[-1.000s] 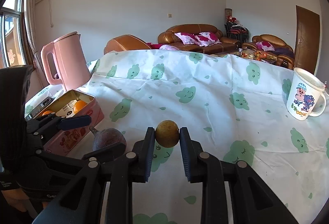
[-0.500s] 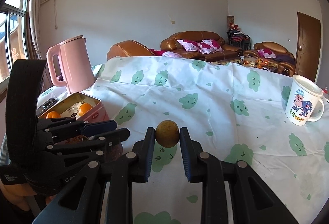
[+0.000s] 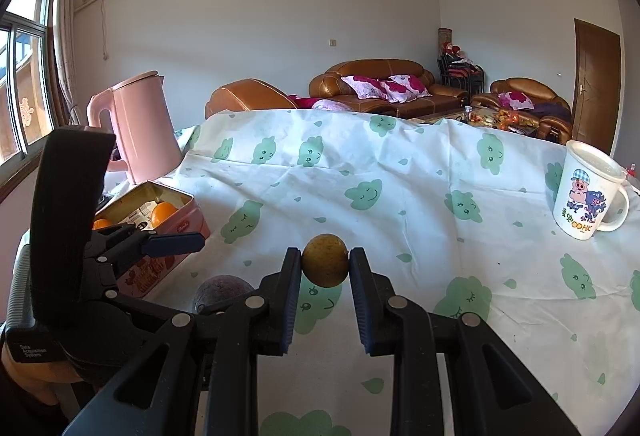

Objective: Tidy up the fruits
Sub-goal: 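Carry the passion fruit and brown fruit over the tin box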

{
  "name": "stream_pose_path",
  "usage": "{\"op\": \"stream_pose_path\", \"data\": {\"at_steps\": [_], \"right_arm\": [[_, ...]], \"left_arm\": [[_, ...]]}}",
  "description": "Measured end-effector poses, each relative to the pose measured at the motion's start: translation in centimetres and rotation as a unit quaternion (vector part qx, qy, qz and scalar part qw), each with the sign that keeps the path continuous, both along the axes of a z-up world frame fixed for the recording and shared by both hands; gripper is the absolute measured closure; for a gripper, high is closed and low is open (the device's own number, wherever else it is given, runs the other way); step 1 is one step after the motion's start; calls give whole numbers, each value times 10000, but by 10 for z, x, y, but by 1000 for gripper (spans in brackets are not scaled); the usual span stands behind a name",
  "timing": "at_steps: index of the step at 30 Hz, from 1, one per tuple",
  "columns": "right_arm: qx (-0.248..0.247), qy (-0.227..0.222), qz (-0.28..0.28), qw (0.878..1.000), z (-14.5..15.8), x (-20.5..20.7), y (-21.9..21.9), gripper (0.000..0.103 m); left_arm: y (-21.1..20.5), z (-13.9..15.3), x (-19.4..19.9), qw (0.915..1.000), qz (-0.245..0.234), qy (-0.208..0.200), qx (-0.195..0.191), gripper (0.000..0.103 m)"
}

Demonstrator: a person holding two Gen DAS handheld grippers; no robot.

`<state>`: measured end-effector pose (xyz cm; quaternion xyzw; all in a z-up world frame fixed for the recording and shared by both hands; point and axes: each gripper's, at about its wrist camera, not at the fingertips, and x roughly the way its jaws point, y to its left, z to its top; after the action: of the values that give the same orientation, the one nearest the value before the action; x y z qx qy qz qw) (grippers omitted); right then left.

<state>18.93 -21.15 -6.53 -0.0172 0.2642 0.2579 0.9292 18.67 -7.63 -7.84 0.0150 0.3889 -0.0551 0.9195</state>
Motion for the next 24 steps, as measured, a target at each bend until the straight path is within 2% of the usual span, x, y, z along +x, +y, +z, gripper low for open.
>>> {"op": "stream_pose_path", "data": {"at_steps": [4,6,8,11,17,24], "right_arm": [[110,76,-4,9999,-1,3,-4,77],[118,78,23,9999,-1,2,-3,77],[95,55,34,9999,0,1,-2,77],[102,-21,28,9999,1,-1,-3,77],[195,-229,100,9995,5,-11,-3,77],[346,-497,323,9976,17,-31,11,77]], "left_arm": [[-14,-6,-3,9995,-237,209,79,21],[-16,-5,-7,9991,-360,205,5,40],[-19,-4,-10,9988,-440,185,-46,50],[-21,-1,-13,9991,-407,83,45,50],[-5,13,-33,9990,-133,-421,17,50],[26,38,-70,9927,349,-1147,137,50]]}}
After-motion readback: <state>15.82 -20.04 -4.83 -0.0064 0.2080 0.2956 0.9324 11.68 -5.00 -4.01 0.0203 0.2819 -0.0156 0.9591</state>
